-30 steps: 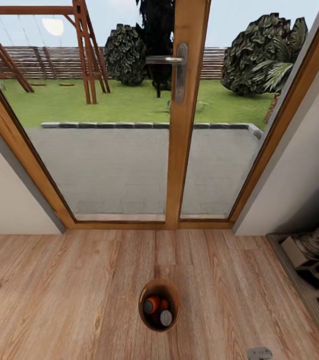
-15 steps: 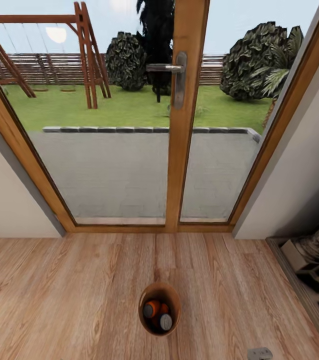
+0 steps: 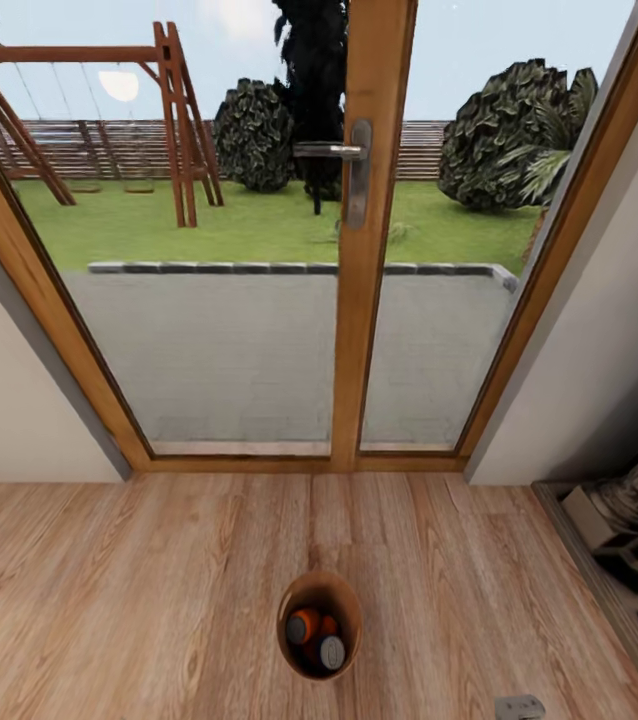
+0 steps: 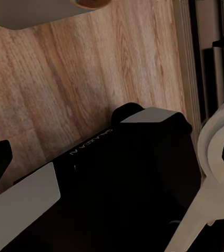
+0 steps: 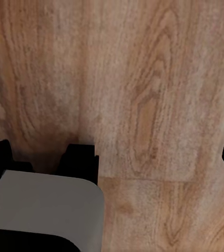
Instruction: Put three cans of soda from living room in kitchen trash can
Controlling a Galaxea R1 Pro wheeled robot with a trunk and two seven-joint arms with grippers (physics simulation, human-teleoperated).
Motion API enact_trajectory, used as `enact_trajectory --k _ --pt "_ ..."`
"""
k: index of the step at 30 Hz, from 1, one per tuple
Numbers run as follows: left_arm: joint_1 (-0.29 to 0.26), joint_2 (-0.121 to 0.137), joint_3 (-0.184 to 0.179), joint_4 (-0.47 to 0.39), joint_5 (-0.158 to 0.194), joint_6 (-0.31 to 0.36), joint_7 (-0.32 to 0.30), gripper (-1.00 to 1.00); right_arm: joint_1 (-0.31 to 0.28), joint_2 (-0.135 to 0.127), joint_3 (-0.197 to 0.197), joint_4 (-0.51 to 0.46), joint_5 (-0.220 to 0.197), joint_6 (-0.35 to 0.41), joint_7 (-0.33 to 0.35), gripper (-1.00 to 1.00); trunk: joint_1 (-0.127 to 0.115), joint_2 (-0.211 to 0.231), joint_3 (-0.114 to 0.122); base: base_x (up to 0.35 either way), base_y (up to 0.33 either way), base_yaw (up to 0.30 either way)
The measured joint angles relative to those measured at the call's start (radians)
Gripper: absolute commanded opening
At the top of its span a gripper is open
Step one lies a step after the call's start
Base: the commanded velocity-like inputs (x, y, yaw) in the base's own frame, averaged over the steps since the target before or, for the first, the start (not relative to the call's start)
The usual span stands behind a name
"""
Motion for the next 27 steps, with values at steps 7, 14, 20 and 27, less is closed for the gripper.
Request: enact_trajectory --k 7,14,20,27 --pt "0.000 0.000 0.000 0.000 0.000 0.000 0.000 1.00 0.000 0.001 0.000 0.000 0.000 0.000 0.000 1.00 0.000 0.000 0.012 0.000 0.000 0.000" --pt "0.000 0.000 0.000 0.000 0.000 0.000 0.000 1.00 0.001 0.001 0.000 0.000 0.000 0.000 -0.001 1.00 0.000 0.000 0.023 0.000 0.000 -0.009" --pt "0.000 0.000 0.001 0.000 0.000 0.000 0.006 1.00 0.008 0.003 0.000 0.000 0.000 0.000 0.000 1.00 0.000 0.000 0.033 0.000 0.000 -0.048" --pt "0.000 -0.006 0.001 0.002 0.002 0.001 0.122 1.00 0.010 0.003 0.001 0.000 0.000 0.000 -0.001 1.00 0.000 0.000 0.045 0.000 0.000 -0.059"
